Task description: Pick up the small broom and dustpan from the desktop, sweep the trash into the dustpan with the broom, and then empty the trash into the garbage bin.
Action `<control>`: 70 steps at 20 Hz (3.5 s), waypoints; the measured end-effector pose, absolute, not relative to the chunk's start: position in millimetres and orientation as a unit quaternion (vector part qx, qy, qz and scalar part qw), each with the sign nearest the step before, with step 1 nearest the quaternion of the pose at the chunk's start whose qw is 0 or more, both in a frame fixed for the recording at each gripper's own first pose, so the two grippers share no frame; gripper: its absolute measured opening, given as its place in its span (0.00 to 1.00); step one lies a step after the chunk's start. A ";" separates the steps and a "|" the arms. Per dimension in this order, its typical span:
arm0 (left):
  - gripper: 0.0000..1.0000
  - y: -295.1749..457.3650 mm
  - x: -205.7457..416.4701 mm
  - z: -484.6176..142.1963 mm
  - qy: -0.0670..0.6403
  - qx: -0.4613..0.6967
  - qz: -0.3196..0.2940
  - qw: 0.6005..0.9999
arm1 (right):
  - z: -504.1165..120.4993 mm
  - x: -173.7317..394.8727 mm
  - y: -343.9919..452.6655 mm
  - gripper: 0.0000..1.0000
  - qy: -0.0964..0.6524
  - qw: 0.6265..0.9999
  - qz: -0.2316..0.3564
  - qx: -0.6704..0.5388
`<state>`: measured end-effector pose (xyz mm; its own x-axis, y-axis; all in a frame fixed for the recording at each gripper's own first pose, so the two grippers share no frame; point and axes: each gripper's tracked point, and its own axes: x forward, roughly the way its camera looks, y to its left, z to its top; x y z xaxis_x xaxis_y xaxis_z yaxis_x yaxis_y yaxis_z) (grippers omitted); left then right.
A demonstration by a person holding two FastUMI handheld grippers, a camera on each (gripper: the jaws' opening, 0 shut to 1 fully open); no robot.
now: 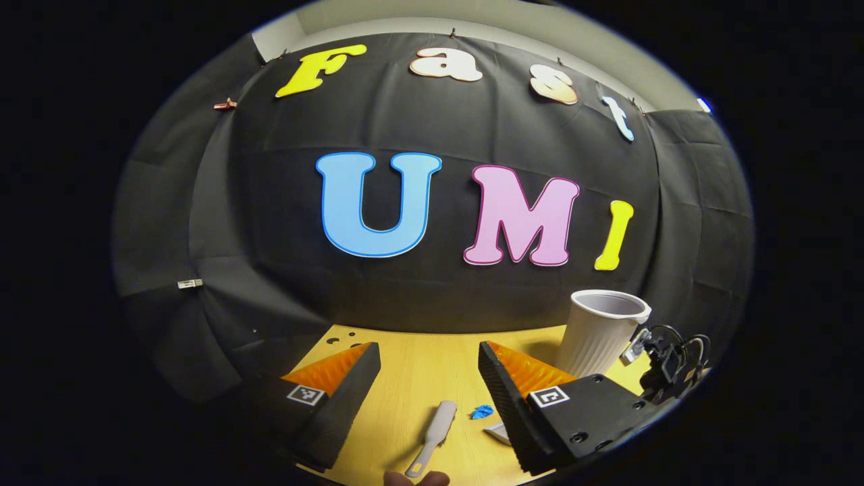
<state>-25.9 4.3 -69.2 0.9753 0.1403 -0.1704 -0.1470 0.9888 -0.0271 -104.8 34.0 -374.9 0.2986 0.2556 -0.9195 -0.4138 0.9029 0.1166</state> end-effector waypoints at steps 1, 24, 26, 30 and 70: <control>0.94 5.5 -26.8 -70.9 0.088 -0.021 0.075 0.993 | -382.4 -104.1 36.0 0.93 0.560 0.798 0.211 -0.076; 0.95 22.4 -42.7 -119.4 0.141 -0.027 0.106 0.984 | -435.8 -94.9 56.6 0.39 0.619 0.760 0.189 -0.051; 0.95 21.1 -41.6 -129.6 0.150 -0.027 0.097 0.983 | -435.0 -94.9 55.0 0.36 0.618 0.761 0.192 -0.048; 0.94 20.7 -39.0 -162.1 0.204 -0.025 0.075 0.976 | -421.1 -96.3 47.1 0.35 0.611 0.766 0.193 -0.056; 0.28 7.4 -1.8 -410.0 0.563 0.065 -0.039 0.823 | -381.8 -131.6 -0.9 0.35 0.623 0.751 0.207 -0.070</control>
<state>-1.8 7.4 -410.0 0.3622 0.0095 -0.9320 0.1363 0.9887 0.0630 -131.6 -0.9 -381.8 0.1387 0.2240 -0.9647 -0.3992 0.9041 0.1526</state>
